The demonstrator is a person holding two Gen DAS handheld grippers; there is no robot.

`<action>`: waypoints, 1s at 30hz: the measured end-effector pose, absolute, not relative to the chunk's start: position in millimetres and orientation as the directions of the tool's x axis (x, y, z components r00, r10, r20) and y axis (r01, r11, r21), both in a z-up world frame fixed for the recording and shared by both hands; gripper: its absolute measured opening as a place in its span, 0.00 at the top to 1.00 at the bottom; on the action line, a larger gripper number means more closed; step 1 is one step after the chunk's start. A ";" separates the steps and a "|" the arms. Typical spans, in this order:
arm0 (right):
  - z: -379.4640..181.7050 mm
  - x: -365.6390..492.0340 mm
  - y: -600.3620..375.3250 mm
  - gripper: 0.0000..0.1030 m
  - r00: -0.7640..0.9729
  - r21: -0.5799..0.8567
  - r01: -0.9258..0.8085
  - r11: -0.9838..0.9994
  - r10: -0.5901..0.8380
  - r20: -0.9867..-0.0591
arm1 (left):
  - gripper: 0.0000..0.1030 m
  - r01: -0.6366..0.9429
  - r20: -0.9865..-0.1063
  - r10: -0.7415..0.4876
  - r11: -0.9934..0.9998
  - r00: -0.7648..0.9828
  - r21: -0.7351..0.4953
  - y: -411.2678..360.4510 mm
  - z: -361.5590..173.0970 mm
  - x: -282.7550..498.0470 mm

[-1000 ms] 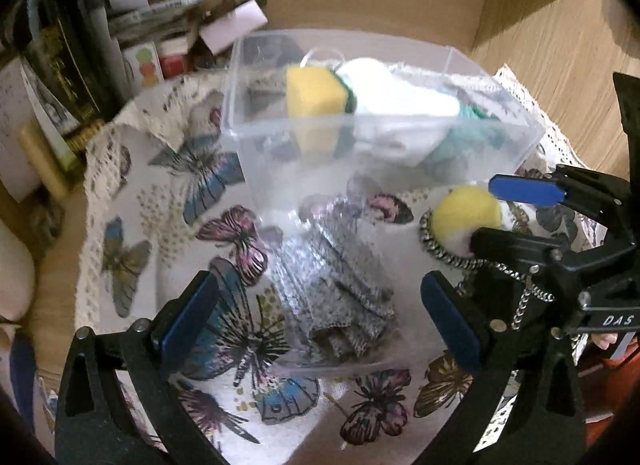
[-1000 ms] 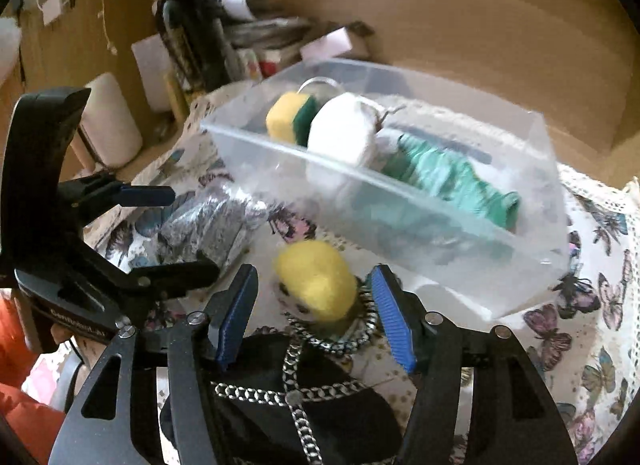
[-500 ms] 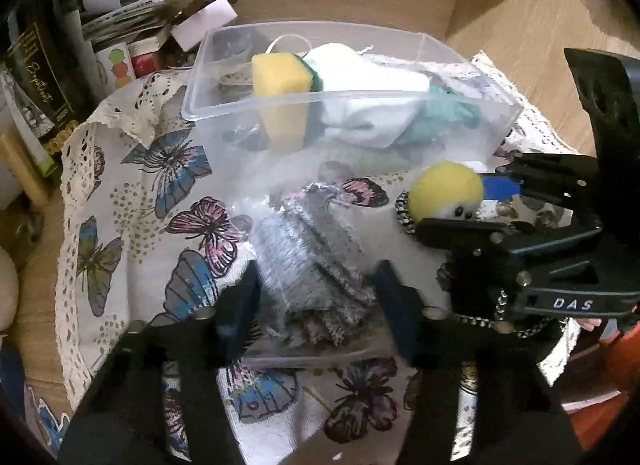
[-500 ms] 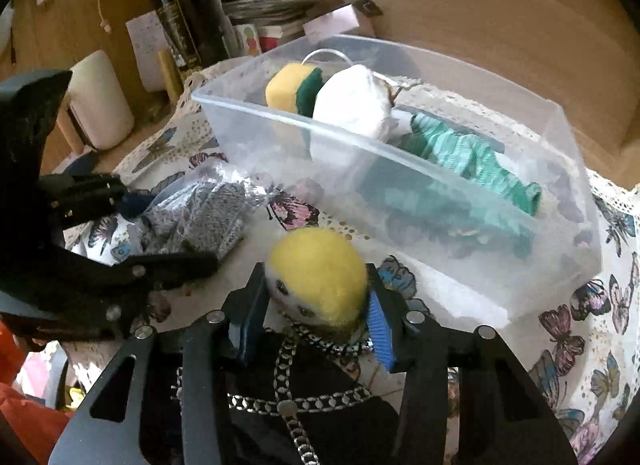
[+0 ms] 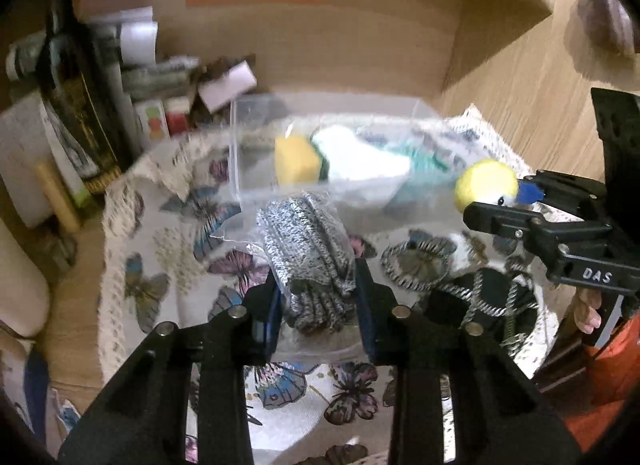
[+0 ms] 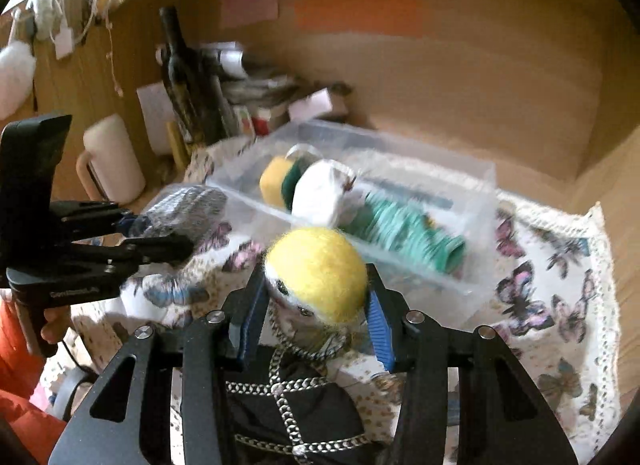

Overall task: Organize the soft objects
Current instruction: 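Place the grey glove and yellow ball into the clear box with both tools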

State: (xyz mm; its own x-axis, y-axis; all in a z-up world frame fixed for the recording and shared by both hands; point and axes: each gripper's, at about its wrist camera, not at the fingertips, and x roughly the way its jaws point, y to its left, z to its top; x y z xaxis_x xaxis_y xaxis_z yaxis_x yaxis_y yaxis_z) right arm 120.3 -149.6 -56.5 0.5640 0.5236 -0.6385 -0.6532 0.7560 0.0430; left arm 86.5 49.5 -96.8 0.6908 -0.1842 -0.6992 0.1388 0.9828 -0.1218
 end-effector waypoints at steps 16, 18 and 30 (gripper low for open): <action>-26.0 157.0 -173.1 0.59 0.681 0.031 -0.565 0.825 0.487 -0.547 | 0.69 0.067 -0.571 -0.133 0.989 0.810 -0.135 71.6 -44.6 120.6; -30.3 165.0 -172.1 0.59 0.674 0.037 -0.562 0.826 0.484 -0.558 | 0.69 0.066 -0.588 -0.130 0.989 0.799 -0.129 69.9 -50.4 132.3; -75.2 205.7 -142.3 0.59 0.593 0.026 -0.576 0.817 0.439 -0.675 | 0.68 0.120 -0.674 -0.174 0.985 0.718 -0.127 52.4 -83.1 182.3</action>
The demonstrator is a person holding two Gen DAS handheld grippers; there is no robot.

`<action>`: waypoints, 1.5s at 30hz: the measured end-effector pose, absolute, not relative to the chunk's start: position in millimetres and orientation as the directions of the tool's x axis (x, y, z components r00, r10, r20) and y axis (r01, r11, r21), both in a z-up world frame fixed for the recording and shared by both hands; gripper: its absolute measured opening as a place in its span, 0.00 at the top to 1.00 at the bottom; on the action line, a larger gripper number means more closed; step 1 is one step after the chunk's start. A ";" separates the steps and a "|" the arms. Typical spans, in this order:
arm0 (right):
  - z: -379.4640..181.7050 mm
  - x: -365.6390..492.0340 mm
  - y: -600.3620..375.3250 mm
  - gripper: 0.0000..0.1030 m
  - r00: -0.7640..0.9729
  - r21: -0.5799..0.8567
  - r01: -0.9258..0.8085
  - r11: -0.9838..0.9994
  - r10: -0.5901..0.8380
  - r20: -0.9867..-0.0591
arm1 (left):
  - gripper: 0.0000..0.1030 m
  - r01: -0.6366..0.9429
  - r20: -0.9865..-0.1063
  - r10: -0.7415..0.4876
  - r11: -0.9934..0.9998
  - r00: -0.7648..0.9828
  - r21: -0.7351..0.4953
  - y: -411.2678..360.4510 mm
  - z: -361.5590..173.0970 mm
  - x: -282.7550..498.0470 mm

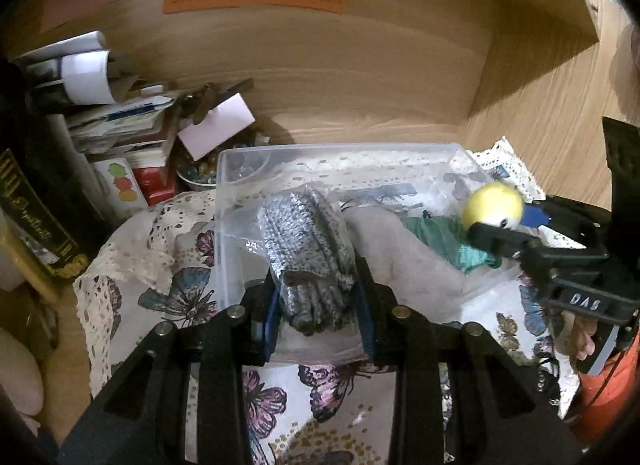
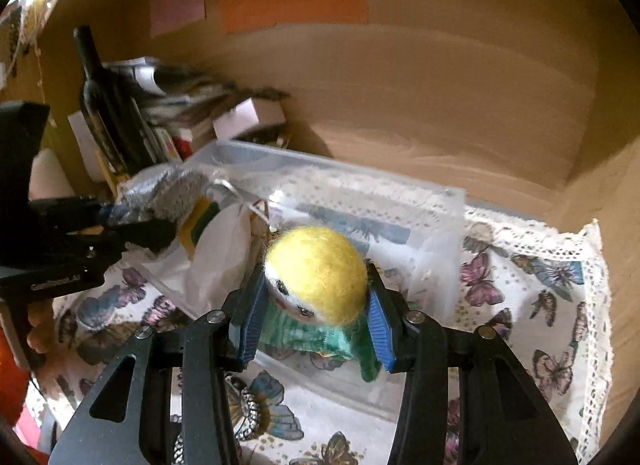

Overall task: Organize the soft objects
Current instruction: 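Place the grey glove and yellow ball into the clear box with both tools, then grasp the black chained cap with the right tool while the left tool grasps the bracelet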

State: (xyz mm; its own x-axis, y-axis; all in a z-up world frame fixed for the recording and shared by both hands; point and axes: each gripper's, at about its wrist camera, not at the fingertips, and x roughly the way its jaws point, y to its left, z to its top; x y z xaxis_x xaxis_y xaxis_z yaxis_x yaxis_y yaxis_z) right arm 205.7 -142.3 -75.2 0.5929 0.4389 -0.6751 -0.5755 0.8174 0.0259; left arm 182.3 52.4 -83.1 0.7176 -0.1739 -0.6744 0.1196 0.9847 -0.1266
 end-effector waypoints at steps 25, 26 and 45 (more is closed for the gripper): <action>-41.3 137.1 -171.8 0.18 0.687 -0.046 -0.562 0.826 0.435 -0.581 | 0.01 0.128 -0.597 -0.110 0.992 0.795 -0.013 31.1 -54.0 129.6; -41.0 130.8 -174.8 0.16 0.683 -0.039 -0.567 0.823 0.443 -0.580 | 0.01 0.125 -0.586 -0.109 0.992 0.803 -0.014 31.3 -51.0 124.4; -133.4 100.1 -178.0 0.43 0.443 0.129 -0.624 0.771 0.485 -0.754 | 0.09 0.141 -0.695 -0.123 0.990 0.709 -0.032 10.8 -108.0 97.1</action>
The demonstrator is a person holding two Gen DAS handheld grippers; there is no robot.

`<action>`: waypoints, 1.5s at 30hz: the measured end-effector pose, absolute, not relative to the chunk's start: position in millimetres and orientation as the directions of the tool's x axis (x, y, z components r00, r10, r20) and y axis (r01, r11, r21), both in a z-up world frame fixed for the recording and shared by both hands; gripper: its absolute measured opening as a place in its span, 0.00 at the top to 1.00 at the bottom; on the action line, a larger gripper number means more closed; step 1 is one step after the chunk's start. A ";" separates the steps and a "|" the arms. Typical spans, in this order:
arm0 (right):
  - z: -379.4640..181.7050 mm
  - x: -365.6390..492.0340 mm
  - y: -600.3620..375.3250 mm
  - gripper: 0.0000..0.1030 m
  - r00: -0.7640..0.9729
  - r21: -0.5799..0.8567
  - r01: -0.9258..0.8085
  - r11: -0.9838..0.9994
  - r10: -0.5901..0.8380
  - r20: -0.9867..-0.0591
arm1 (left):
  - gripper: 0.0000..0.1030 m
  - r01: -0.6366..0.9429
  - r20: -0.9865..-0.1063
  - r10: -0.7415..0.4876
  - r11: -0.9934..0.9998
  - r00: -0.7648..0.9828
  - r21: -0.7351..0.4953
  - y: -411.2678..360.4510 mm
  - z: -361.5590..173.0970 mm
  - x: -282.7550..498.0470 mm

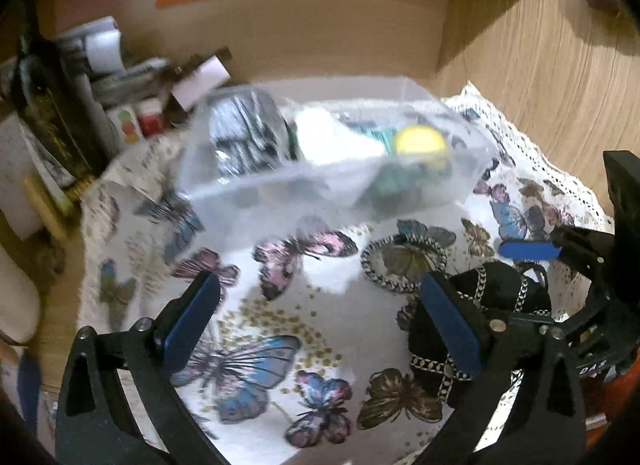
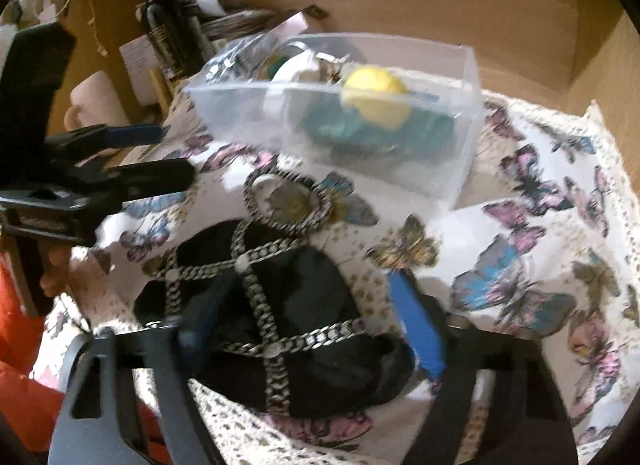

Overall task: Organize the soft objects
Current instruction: 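Grasp the black chained cap with the right tool while the left tool grasps the bracelet, then drop the black cap and bracelet into the clear box with both tools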

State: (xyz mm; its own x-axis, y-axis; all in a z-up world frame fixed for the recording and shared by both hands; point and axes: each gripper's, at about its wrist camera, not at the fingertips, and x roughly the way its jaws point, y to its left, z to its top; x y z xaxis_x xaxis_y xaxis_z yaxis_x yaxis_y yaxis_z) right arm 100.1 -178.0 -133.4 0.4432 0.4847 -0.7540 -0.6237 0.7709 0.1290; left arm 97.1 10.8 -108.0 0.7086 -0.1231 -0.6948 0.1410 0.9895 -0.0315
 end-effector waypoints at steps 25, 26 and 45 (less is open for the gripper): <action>-73.7 90.9 -250.7 0.86 0.738 0.000 -0.425 0.905 0.346 -0.579 | 0.93 0.246 -0.769 -0.214 0.966 0.603 -0.076 -30.5 -135.8 134.5; -70.3 91.1 -250.0 0.86 0.746 -0.002 -0.425 0.905 0.349 -0.567 | 0.93 0.243 -0.758 -0.210 0.968 0.617 -0.071 -29.7 -131.0 131.4; -11.9 153.0 -199.2 0.86 0.805 -0.010 -0.475 0.880 0.429 -0.409 | 0.93 0.114 -0.557 -0.126 0.992 0.821 -0.057 7.8 -33.0 135.7</action>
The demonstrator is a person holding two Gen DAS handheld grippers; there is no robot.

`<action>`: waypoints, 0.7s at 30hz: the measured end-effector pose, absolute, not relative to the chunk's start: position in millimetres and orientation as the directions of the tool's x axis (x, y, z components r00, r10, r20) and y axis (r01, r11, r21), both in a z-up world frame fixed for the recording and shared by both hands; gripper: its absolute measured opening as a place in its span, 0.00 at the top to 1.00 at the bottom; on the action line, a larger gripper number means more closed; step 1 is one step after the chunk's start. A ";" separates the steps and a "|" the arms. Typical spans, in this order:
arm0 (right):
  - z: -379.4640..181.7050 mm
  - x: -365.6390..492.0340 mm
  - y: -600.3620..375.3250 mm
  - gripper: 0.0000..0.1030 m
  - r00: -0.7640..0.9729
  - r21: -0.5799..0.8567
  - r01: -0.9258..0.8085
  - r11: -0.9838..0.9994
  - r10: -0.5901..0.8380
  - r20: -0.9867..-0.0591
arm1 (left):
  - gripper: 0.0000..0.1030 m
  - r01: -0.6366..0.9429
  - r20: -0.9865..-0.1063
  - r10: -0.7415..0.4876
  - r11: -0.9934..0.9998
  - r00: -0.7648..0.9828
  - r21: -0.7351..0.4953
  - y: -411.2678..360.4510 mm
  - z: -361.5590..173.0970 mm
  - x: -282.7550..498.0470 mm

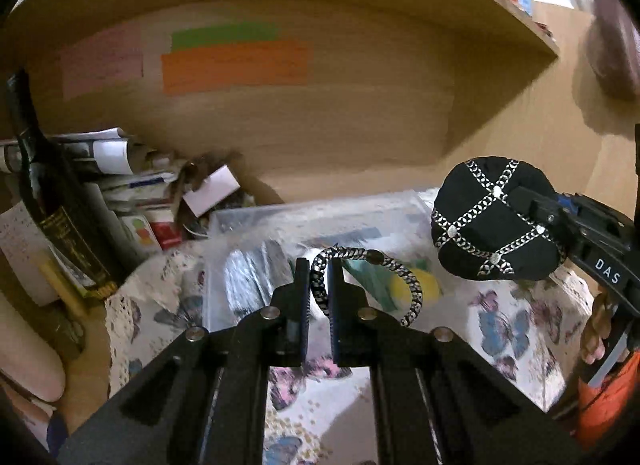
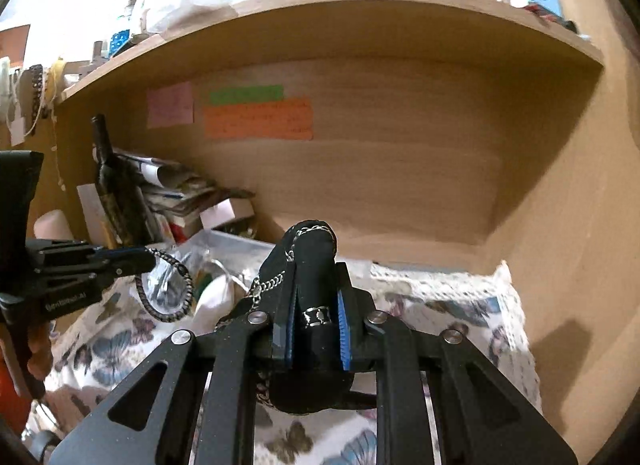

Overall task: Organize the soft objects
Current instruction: 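Drop the black cap and bracelet into the clear box with both tools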

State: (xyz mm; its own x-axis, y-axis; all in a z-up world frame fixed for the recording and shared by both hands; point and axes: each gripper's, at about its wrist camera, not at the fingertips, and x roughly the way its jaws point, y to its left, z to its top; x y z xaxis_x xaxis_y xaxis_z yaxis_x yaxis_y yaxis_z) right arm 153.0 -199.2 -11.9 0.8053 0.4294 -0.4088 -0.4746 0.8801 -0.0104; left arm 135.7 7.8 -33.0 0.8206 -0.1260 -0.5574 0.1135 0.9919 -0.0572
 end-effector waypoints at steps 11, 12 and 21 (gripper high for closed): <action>-48.2 219.0 -152.3 0.86 0.723 -0.025 -0.509 0.860 0.412 -0.554 | 0.93 0.044 -0.626 -0.089 0.995 0.775 -0.086 22.1 -60.1 187.2; -54.2 223.1 -148.7 0.86 0.713 -0.031 -0.513 0.858 0.405 -0.572 | 0.93 0.049 -0.636 -0.091 0.995 0.766 -0.084 21.5 -64.2 190.9; -74.0 234.2 -145.6 0.71 0.678 -0.057 -0.509 0.859 0.359 -0.641 | 0.66 0.081 -0.665 -0.110 0.994 0.738 -0.076 16.1 -75.2 191.6</action>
State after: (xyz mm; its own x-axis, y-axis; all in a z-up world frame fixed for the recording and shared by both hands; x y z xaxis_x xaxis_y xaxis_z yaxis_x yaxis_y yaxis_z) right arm 234.2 -145.6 -74.0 0.6785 0.3595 -0.6407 -0.5090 0.8589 -0.0570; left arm 191.6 16.1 -75.2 0.7384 -0.1104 -0.6652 0.0806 0.9939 -0.0755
